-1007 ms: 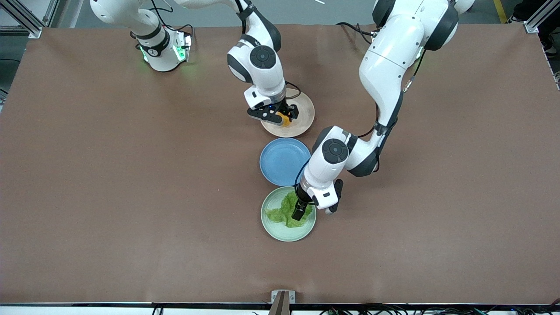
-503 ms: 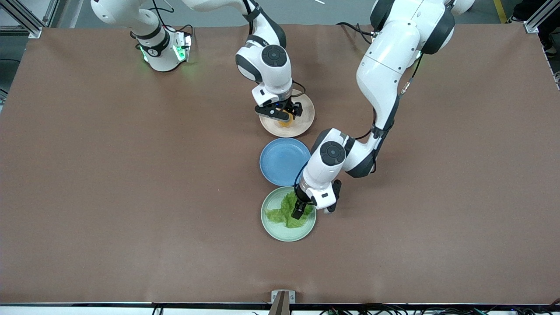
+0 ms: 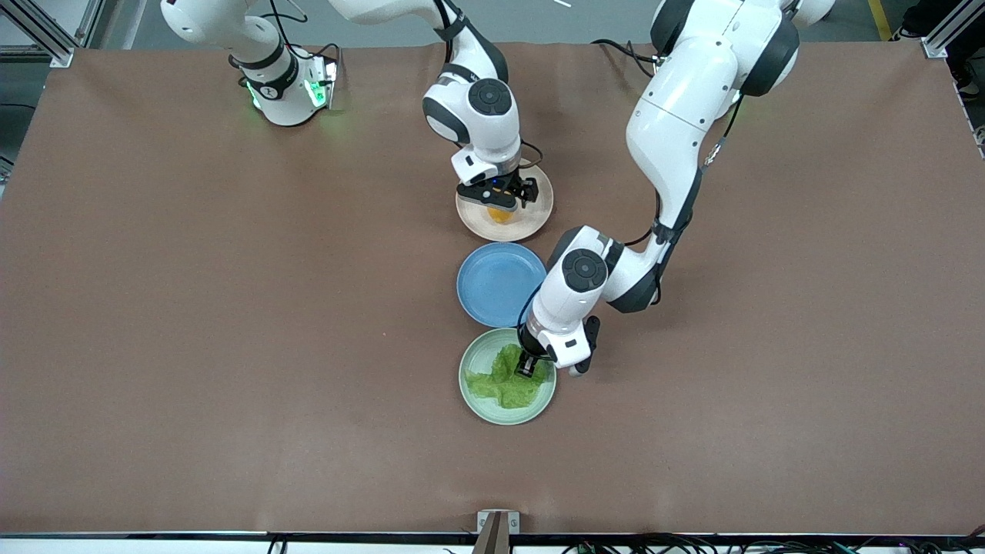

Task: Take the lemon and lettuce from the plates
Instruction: 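Lower both grippers and close them on the lemon and lettuce, then lift the lemon with the right gripper while the left gripper lifts lettuce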

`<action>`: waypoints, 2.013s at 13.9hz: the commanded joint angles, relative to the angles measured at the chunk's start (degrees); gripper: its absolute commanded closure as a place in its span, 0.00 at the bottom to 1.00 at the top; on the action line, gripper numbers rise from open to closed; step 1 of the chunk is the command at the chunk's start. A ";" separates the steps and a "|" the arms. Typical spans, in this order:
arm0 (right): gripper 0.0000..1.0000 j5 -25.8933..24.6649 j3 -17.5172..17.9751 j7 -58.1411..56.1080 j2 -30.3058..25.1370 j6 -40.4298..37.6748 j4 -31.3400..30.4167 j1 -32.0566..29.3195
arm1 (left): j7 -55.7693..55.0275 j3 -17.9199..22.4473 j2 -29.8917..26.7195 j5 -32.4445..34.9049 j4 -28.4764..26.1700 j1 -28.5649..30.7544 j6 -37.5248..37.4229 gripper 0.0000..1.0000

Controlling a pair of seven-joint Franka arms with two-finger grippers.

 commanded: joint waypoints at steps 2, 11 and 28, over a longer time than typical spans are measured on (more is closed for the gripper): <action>0.01 -2.17 -0.75 1.83 0.48 0.11 0.53 0.88 | -0.05 0.64 0.75 0.42 1.09 -0.66 0.26 0.93; 0.80 -2.96 -0.92 1.57 0.75 -0.67 0.36 0.63 | -0.06 0.38 -6.62 -0.46 1.27 0.65 -1.58 1.00; 1.00 -1.82 -0.92 -54.63 -17.10 -13.44 -8.60 -45.84 | 59.42 0.20 -36.68 0.51 -24.12 17.96 -40.88 1.00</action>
